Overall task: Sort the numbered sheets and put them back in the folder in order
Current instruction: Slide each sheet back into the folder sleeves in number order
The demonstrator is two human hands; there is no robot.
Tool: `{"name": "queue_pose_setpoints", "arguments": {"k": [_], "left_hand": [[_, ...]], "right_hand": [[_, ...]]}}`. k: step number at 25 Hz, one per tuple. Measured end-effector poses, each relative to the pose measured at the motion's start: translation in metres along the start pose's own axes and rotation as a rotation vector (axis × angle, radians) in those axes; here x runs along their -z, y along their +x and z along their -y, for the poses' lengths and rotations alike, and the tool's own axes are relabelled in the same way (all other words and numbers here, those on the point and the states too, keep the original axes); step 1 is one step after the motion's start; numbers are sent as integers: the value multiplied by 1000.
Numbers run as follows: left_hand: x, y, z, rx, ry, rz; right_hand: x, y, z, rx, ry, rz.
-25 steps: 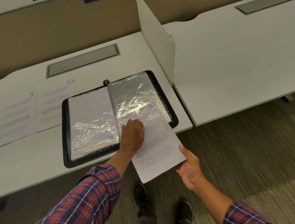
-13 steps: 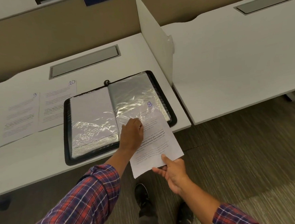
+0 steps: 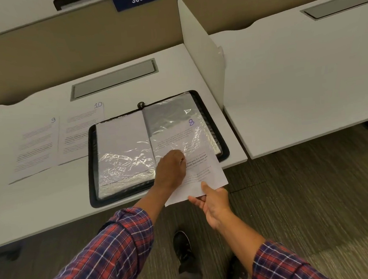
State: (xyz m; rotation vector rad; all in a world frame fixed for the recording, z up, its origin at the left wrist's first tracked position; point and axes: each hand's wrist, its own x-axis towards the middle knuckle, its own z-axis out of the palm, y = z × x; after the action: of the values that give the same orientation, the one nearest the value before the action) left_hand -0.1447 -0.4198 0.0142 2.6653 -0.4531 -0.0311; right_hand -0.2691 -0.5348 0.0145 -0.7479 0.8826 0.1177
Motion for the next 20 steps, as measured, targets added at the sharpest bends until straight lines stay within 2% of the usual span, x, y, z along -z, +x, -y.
{"name": "queue_pose_setpoints", "arguments": {"k": [7,12,20], "left_hand": [[7,-4,0,-22,-25,-14],[9,-5,0,-29,-25,-2],[18,-10,0,-32,-57,-27]], "right_hand": [[-41,27,19,64,-34,15],[-34,34,12,98,-282,-49],[-61,44,12,171,-192,-143]]}}
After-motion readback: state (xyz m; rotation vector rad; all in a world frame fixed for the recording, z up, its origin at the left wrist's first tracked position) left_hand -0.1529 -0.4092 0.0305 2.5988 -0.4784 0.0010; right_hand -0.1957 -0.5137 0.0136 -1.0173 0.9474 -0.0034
